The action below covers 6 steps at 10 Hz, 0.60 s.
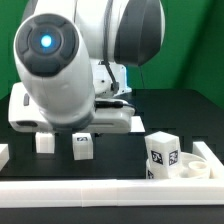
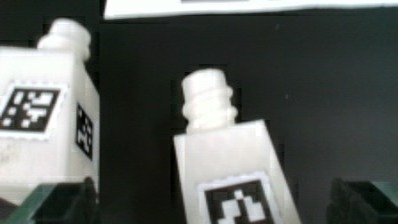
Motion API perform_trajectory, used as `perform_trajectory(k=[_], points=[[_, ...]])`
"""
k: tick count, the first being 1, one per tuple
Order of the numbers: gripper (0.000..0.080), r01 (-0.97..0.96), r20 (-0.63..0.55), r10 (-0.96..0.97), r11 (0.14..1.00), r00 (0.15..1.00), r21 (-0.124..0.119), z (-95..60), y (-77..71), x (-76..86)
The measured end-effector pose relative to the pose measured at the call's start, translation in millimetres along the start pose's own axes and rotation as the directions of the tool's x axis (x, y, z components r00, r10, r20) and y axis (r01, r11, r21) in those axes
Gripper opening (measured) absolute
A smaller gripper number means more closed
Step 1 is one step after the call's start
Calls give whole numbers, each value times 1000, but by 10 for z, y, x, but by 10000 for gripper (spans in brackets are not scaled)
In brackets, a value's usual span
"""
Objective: Assemble stool
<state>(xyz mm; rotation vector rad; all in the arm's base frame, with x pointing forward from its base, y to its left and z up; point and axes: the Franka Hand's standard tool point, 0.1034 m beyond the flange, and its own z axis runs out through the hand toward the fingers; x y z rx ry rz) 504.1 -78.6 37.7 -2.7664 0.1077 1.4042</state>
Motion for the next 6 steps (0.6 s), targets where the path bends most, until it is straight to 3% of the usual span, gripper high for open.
perform_trajectory(k=[2,6], points=[[649,9,107,-8,1000,994,-4,34,-47,-7],[649,21,79,-20,1000,997,-11,4,-53,73]])
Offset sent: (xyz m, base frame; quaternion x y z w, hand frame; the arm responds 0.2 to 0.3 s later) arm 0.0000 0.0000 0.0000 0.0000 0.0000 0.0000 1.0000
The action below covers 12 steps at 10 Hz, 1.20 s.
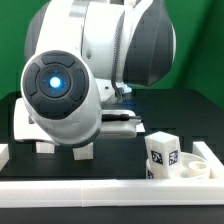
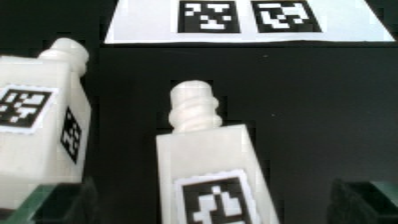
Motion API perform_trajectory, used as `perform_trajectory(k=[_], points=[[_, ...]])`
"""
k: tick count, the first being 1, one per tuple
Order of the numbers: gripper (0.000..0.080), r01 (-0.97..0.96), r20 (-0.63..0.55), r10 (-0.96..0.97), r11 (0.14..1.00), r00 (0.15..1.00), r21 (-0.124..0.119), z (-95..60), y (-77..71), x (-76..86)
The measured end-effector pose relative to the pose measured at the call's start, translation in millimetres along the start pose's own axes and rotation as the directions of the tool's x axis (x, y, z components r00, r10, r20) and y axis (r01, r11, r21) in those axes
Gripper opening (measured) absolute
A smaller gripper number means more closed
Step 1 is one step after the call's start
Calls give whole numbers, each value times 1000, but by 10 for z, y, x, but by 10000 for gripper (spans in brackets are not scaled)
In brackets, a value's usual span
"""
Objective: Assemble stool
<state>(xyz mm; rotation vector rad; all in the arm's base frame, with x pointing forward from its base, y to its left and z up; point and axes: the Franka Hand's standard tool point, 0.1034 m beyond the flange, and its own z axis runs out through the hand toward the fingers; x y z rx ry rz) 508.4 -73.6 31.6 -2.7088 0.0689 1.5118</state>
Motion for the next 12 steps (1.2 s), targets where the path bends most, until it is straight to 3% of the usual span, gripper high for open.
perform_trajectory(k=[5,10,12], points=[[649,8,-54,-9,1000,998,-11,68,-23,202],[649,7,-58,-7,1000,998,-8,108,-28,234],[389,7,-55,-7,1000,998,-7,130,-24,235]])
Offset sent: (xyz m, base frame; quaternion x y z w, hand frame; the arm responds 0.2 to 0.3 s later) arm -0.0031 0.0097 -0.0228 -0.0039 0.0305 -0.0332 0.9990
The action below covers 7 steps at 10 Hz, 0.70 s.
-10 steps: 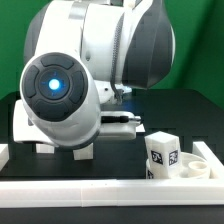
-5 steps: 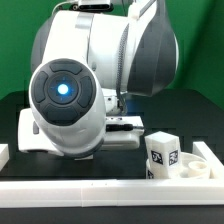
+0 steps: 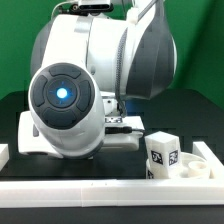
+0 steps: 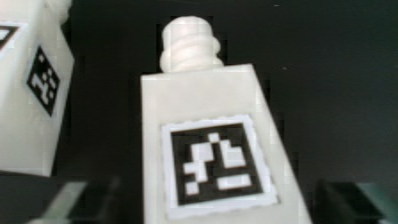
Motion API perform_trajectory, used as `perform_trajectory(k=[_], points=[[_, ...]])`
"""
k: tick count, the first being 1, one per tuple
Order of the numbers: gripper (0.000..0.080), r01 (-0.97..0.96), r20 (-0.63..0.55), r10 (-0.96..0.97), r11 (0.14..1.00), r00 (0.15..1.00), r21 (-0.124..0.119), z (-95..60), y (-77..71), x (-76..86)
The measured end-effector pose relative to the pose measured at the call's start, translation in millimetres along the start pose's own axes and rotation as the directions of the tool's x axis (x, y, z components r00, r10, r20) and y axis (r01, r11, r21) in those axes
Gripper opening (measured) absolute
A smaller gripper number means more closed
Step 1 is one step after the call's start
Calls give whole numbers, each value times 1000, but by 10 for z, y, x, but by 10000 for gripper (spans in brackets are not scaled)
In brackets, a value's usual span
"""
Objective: Assemble stool
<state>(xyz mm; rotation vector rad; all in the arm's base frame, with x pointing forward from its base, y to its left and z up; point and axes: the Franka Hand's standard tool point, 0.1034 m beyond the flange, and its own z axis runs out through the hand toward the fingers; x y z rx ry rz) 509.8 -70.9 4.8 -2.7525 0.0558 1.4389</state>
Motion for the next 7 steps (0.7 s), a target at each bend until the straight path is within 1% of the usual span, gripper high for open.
perform_trajectory(k=[1,2,5,6,7], points=[[389,0,1,0,1000,1000,0,1,1,-1],[336,0,0,0,1000,1000,0,1,0,-1],[336,0,0,0,1000,1000,1,-3,2,-3],[336,-1,-6,1,1000,1000,2,-46,8,-32],[336,-2,-19,2,1000,1000,4,-138,4,-102]])
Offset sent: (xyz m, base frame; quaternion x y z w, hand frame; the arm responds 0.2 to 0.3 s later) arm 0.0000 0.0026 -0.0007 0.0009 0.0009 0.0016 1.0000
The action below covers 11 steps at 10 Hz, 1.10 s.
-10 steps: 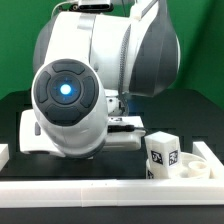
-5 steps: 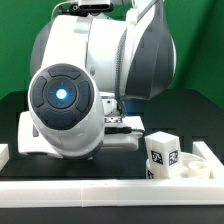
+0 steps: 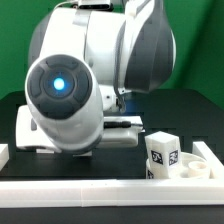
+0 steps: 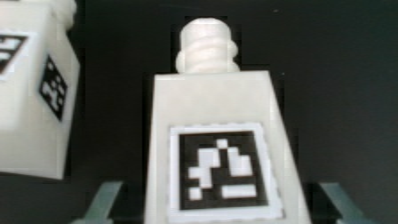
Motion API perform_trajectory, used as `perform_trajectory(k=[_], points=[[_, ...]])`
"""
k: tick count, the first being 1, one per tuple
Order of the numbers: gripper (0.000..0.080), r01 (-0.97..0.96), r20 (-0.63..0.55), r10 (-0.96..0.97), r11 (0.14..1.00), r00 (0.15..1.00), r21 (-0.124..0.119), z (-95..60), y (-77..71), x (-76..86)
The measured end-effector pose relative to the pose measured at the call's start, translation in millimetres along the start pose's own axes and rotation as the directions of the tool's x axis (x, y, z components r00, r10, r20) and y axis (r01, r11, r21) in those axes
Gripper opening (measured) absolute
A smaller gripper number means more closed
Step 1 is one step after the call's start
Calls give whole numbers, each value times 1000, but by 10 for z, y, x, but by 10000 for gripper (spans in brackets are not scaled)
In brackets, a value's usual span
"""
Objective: Assemble stool
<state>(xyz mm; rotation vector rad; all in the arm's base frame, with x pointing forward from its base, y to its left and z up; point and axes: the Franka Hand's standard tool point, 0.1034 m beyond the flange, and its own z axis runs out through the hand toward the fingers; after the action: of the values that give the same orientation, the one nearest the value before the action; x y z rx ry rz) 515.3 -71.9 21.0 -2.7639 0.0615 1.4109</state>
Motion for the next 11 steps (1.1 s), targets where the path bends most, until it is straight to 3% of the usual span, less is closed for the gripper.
perform_trajectory(k=[3,4,8,10,11], points=[[337,-49,-5,49,999,999,8,-389,-132,-416],[337,-64,-24,64,998,998,3,-489,-191,-475],[338,-53,-107,53,999,993,-1,-524,-159,-322],[338,-52,-276,49,999,960,-6,-670,-209,-252],[338,-57,-339,53,998,939,-4,-722,-270,-307]])
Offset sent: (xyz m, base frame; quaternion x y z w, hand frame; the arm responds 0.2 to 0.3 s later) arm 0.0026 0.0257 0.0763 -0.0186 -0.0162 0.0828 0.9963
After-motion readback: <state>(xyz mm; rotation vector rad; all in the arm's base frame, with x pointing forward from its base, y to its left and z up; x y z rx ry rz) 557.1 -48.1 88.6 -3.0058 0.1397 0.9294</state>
